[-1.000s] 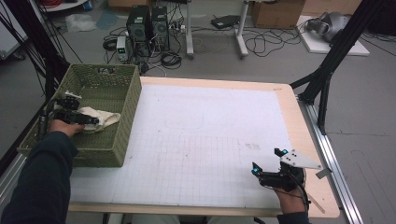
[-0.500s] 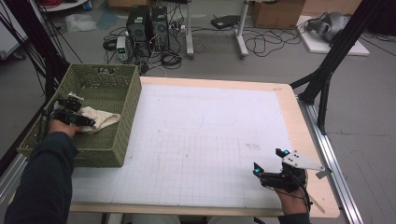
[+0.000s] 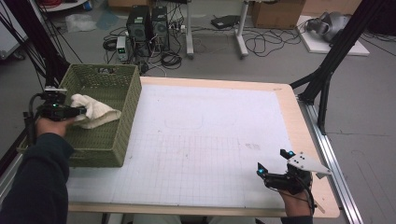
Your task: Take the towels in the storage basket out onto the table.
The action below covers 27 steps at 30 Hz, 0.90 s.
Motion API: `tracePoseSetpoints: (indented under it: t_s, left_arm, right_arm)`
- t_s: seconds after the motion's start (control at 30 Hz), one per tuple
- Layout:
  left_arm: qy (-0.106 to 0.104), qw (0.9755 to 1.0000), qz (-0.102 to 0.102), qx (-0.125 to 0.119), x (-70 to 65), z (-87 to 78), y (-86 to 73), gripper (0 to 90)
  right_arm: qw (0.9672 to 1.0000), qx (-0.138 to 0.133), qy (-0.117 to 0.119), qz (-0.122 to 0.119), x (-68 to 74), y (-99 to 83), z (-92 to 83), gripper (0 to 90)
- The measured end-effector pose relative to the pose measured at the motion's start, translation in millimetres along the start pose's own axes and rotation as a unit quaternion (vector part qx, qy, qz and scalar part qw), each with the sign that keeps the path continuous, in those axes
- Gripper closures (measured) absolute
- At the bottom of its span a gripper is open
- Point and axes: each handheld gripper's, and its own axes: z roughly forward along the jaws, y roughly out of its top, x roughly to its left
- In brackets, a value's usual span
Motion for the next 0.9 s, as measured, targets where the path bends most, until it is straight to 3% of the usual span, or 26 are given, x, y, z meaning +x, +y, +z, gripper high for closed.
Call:
tracePoseSetpoints:
  t_s: [0.03,0.13,0.2,0.27,0.3,0.33,0.37,0.4,0.43,0.63,0.67,0.7,0.73,0.77,0.9]
  left_arm:
    - [0.000,1.0000,0.000,0.000,0.0,0.0,0.0,67.8]
    - [-0.006,0.9976,-0.025,-0.065,4.3,-22.6,2.2,67.7]
    - [-0.007,0.9965,-0.029,-0.078,4.8,-27.3,2.2,67.8]
    - [-0.012,0.9936,-0.034,-0.107,5.4,-37.6,2.7,67.8]
    - [-0.020,0.9904,-0.042,-0.130,5.4,-44.8,3.2,67.8]
    - [-0.020,0.9904,-0.042,-0.130,5.4,-44.8,3.2,67.8]
    - [-0.026,0.9883,-0.045,-0.144,5.3,-49.6,3.8,67.8]
    - [-0.035,0.9850,-0.043,-0.164,3.7,-56.9,4.9,67.8]
    - [-0.035,0.9850,-0.043,-0.164,3.7,-56.9,4.9,67.8]
    - [-0.060,0.9756,-0.027,-0.210,-5.2,-75.8,7.9,67.6]
    - [-0.070,0.9723,-0.016,-0.223,-10.2,-81.8,8.7,67.6]
    - [-0.070,0.9723,-0.016,-0.223,-10.2,-81.8,8.7,67.6]
    - [-0.078,0.9691,-0.010,-0.234,-14.0,-86.5,9.0,67.5]
    - [-0.078,0.9691,-0.010,-0.234,-14.0,-86.5,9.0,67.5]
    - [-0.097,0.9604,0.010,-0.261,-25.2,-94.9,7.8,67.6]
  right_arm:
    - [1.0000,0.000,0.000,0.000,0.0,0.0,0.0,2.4]
    - [1.0000,-0.003,0.003,0.000,0.5,1.4,-0.4,2.4]
    - [1.0000,-0.004,0.004,0.001,1.2,2.2,-0.1,2.4]
    - [1.0000,-0.005,0.006,0.000,1.4,2.7,0.3,2.4]
    - [1.0000,-0.004,0.005,0.001,1.6,2.9,0.3,2.4]
    - [1.0000,-0.005,0.006,0.000,1.5,3.1,0.5,2.4]
    - [1.0000,-0.005,0.006,0.000,1.5,3.1,0.5,2.4]
    - [1.0000,-0.007,0.006,-0.002,1.4,3.3,1.4,2.4]
    - [1.0000,-0.006,0.006,0.000,1.8,3.4,1.7,2.4]
    - [1.0000,-0.005,0.008,-0.003,3.0,4.0,3.3,2.4]
    - [1.0000,-0.004,0.008,0.000,3.7,4.1,3.6,2.4]
    - [1.0000,-0.004,0.008,0.000,3.7,4.1,3.6,2.4]
    - [0.9999,-0.004,0.009,-0.004,4.0,4.3,4.3,2.4]
    - [0.9999,-0.004,0.009,-0.004,4.0,4.3,4.3,2.4]
    - [0.9999,-0.004,0.012,-0.004,5.8,4.9,5.4,2.4]
